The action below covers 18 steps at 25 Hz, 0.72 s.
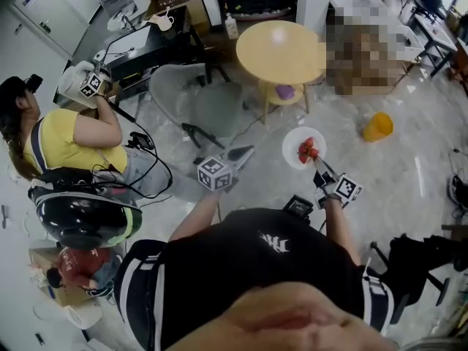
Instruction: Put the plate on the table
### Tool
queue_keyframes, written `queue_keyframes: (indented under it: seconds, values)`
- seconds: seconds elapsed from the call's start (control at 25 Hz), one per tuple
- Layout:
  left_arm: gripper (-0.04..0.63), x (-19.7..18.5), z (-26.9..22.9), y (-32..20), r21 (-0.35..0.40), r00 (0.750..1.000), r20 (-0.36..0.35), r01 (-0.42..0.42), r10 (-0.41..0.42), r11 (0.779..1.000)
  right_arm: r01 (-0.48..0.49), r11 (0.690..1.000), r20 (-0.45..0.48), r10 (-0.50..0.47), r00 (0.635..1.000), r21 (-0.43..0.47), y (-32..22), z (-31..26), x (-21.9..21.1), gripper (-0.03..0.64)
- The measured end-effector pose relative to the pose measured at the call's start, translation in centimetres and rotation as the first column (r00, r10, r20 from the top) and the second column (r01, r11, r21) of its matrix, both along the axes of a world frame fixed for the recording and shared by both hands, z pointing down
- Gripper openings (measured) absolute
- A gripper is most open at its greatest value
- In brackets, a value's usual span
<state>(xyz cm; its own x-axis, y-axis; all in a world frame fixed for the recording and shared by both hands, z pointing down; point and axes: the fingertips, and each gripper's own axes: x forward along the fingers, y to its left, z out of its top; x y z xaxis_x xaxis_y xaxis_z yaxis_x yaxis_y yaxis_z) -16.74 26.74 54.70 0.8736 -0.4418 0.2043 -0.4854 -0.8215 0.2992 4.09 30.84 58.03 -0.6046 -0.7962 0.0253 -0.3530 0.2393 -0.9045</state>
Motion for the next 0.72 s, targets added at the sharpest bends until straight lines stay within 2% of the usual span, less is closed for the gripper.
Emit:
queue_keyframes:
  seconds: [0.08, 0.16, 0.2, 0.24, 0.32, 0.36, 0.72]
  values:
    - [0.002, 0.1, 0.0, 0.0, 0.003, 1.000, -0.001, -0.001, 0.001, 1.000, -0.005, 1.000, -0.030, 0.006, 1.000, 0.003, 0.0, 0.1, 0.4, 0.008]
    - [0.002, 0.2, 0.0, 0.1, 0.002, 1.000, -0.005, 0.000, 0.000, 1.000, -0.046, 0.998, -0.146, 0.038, 0.989, -0.052, 0.4, 1.5, 2.0, 0.008]
    - [0.002, 0.2, -0.1, 0.1, 0.001, 1.000, -0.008, 0.001, -0.001, 1.000, -0.061, 0.996, -0.169, 0.048, 0.984, -0.071, 0.6, 1.9, 2.4, 0.008]
    - [0.002, 0.2, -0.1, 0.2, 0.000, 1.000, -0.010, 0.002, -0.002, 1.000, -0.057, 0.996, -0.135, 0.047, 0.990, -0.066, 0.6, 1.6, 2.1, 0.008]
    - [0.002, 0.2, -0.2, 0.3, 0.000, 1.000, -0.015, 0.005, -0.005, 1.000, -0.025, 1.000, -0.008, 0.025, 1.000, -0.017, 0.5, 0.1, 0.6, 0.008]
    - [0.002, 0.1, -0.2, 0.2, 0.000, 1.000, -0.016, 0.008, -0.008, 1.000, -0.017, 1.000, 0.018, 0.017, 1.000, -0.001, 0.4, -0.2, 0.2, 0.008]
    - [0.002, 0.7, 0.1, 0.9, -0.012, 1.000, -0.009, 0.020, -0.020, 1.000, -0.008, 1.000, 0.028, 0.008, 1.000, 0.006, 1.1, 0.0, 0.8, 0.008]
